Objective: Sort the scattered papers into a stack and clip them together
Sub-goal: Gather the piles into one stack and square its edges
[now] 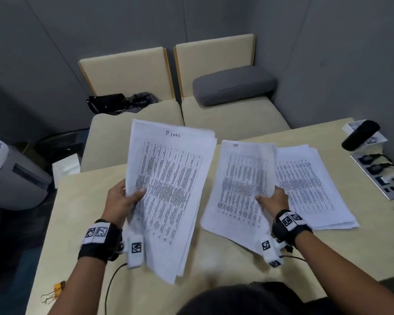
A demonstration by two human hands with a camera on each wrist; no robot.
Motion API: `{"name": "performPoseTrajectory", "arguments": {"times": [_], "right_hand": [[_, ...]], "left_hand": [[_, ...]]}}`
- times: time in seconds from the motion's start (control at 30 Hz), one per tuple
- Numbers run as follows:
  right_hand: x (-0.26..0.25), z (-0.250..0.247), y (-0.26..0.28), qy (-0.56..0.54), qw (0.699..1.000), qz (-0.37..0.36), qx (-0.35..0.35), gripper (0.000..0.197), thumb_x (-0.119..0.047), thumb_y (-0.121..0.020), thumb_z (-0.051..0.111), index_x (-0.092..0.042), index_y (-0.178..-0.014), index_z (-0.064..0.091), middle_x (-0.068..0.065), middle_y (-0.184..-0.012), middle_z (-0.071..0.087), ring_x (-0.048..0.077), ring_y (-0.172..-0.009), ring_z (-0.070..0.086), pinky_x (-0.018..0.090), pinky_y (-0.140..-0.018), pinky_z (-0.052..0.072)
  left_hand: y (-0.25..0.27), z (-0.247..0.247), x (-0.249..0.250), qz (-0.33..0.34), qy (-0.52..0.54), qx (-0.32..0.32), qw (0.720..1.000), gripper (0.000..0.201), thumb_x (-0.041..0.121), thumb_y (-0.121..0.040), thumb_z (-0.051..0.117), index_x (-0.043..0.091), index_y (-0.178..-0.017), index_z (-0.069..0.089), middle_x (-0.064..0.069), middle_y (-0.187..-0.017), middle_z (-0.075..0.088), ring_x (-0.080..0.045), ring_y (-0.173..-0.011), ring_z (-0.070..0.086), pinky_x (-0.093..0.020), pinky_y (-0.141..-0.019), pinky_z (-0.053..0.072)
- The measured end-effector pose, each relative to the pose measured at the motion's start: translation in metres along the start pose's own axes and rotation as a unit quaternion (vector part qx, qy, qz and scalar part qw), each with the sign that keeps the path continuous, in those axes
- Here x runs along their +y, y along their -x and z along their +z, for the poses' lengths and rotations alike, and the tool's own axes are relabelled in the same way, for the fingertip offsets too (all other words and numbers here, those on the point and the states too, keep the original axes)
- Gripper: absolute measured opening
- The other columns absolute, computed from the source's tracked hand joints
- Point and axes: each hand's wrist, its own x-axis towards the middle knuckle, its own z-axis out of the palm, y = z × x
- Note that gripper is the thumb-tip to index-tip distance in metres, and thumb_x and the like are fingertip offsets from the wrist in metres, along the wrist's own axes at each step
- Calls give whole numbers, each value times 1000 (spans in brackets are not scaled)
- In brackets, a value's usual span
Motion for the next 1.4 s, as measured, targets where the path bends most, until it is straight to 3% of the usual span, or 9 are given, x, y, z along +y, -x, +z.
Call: {"name": "performPoseTrajectory", "arguments": {"times": [0.17, 0.27, 0.37, 0.53, 0.67, 0.77, 1.0, 1.2, 1.4], "right_hand": [[-12, 22, 17, -81, 990, -41, -111, 34, -16, -76, 77, -17, -109, 68, 3, -95, 76, 23, -88, 73, 47, -84, 59], [-24, 28, 28, -107, 971, -44, -210, 41, -11, -74, 78, -12, -114, 67, 3, -99, 77, 21, -92, 74, 43, -85, 58], [-27, 30, 31, -95, 963, -28, -249, 31, -12, -87, 68, -6, -117, 66, 12, -109, 74, 25, -97, 71, 45, -89, 56], [-12, 25, 31, -234, 927, 59, -287, 79, -79, -82, 42, -25, -138, 53, 3, -136, 60, 23, -127, 56, 47, -110, 39], [-47, 20, 42, -216, 938, -59, -263, 59, -52, -63, 84, -27, -113, 64, 3, -121, 70, 18, -107, 68, 41, -96, 52], [-75, 16, 41, -175, 952, -140, -210, 36, -13, -78, 80, -27, -107, 63, -2, -111, 71, 17, -106, 67, 44, -99, 51], [-99, 10, 49, -160, 939, -221, -211, 35, -4, -77, 79, -17, -107, 66, -9, -102, 72, -2, -89, 70, 22, -83, 56], [-85, 18, 57, -186, 924, -250, -220, 55, 0, -70, 84, -9, -120, 64, 7, -115, 72, 17, -109, 68, 28, -96, 52], [-112, 10, 64, -178, 915, -328, -154, 57, -6, -66, 88, -20, -117, 64, -5, -112, 71, 5, -105, 66, 21, -94, 50]], "left_hand": [[-8, 61, -12, -58, 12, -30, 998, 23, 10, -85, 70, 1, -106, 69, -9, -92, 76, -29, -83, 73, -32, -63, 59], [-7, 93, -34, -129, -8, -85, 988, 39, 25, -86, 71, 4, -117, 62, -7, -108, 72, -30, -102, 68, -42, -89, 55], [-4, 110, -53, -167, -14, -54, 984, 48, 18, -82, 75, 3, -119, 49, -10, -108, 66, -23, -95, 64, -38, -86, 52], [5, 110, -57, -117, -97, -64, 986, 40, 13, -78, 78, 9, -114, 59, -5, -108, 70, -22, -97, 68, -45, -95, 52], [9, 117, -18, -48, -25, -55, 997, 30, -8, -79, 71, -1, -108, 66, -5, -88, 73, -12, -70, 73, -27, -66, 60], [4, 117, 21, 8, 55, -34, 998, 28, -13, -77, 69, -8, -104, 62, -12, -75, 66, -22, -56, 60, -26, -48, 51], [-3, 98, 46, 85, 50, -74, 992, 51, 8, -65, 82, 8, -113, 66, -10, -111, 73, -23, -100, 70, -43, -87, 57], [12, 93, 30, 111, 28, -81, 990, 49, 11, -67, 82, 8, -114, 66, 2, -103, 73, -17, -96, 67, -34, -81, 54], [5, 98, 37, 109, 41, -62, 991, 29, -2, -75, 77, 19, -94, 72, 3, -89, 74, -11, -84, 68, -26, -77, 55]]}}
